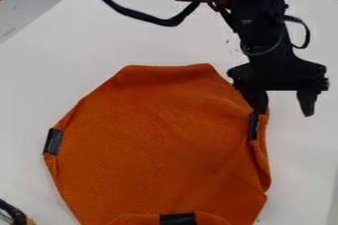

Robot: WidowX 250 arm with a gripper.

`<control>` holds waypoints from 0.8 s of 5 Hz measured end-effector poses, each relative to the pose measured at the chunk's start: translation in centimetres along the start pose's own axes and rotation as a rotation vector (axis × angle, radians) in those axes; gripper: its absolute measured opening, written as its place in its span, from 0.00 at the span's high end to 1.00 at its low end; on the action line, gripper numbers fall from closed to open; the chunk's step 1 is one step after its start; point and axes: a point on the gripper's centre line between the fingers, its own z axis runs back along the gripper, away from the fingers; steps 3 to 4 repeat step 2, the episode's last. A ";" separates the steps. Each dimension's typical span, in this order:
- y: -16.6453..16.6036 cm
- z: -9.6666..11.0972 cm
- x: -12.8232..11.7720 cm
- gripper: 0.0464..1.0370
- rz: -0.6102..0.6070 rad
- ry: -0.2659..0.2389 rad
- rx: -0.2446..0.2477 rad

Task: Unfold the cloth from left to rigth

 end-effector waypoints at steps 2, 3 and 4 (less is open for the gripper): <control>3.0 0.8 -0.8 0.04 -0.139 -0.007 0.201; 3.0 0.8 -0.8 0.04 -0.139 -0.007 0.201; 3.0 0.8 -0.8 0.04 -0.139 -0.007 0.201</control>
